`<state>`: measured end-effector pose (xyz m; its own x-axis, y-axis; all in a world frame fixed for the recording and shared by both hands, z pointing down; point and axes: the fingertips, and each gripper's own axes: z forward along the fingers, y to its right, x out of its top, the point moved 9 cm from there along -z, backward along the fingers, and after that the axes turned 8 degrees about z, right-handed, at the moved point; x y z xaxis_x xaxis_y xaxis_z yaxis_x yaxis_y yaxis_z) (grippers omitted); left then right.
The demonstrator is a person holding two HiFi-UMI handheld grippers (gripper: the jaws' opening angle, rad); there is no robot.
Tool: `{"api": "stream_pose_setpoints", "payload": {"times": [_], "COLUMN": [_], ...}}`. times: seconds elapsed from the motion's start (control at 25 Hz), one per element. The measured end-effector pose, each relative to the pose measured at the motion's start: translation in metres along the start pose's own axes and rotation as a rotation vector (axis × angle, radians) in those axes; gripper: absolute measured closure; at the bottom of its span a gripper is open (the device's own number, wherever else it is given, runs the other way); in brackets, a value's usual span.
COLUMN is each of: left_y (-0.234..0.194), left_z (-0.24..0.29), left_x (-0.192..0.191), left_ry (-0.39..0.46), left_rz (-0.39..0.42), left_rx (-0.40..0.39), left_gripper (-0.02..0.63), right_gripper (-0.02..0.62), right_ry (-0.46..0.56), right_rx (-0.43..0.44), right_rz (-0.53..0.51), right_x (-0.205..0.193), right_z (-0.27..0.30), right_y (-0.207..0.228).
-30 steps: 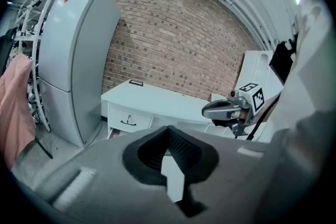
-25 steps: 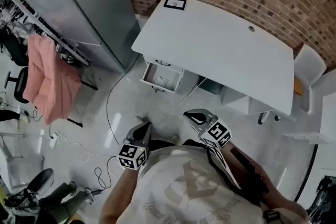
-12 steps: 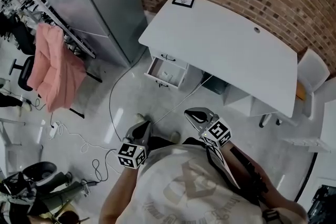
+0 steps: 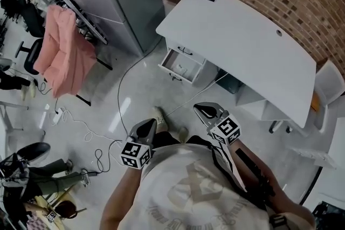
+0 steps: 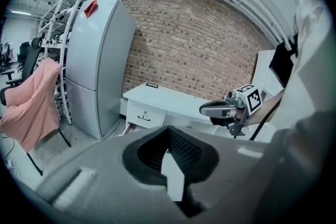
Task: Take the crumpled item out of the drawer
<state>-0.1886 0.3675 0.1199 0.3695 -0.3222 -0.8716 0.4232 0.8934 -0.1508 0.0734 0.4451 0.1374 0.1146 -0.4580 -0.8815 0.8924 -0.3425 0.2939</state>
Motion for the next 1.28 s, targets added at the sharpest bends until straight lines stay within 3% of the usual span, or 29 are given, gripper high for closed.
{"api": "stream_pose_setpoints", "payload": {"times": [0.56,0.92,1.28], "left_y": [-0.058,-0.110,-0.150], "left_z": [0.040,0.084,0.115], "left_x": [0.011,0.036,0.054], "left_ry": [-0.025,-0.038,-0.056], "left_rz": [-0.018,-0.007,0.025], "left_rx": [-0.057,-0.117,-0.226], "left_gripper": [0.603,0.603,0.603], "right_gripper": [0.588,0.588,0.588], "right_ry": [-0.052,-0.065,-0.096], "right_rx": [-0.040,-0.061,-0.124], "right_rz": [0.043,0.050,0.054], "right_x": [0.013,0.041,0.067], "right_z": [0.054,0.100,0.146], "right_y": [0.029,0.060,0.081]}}
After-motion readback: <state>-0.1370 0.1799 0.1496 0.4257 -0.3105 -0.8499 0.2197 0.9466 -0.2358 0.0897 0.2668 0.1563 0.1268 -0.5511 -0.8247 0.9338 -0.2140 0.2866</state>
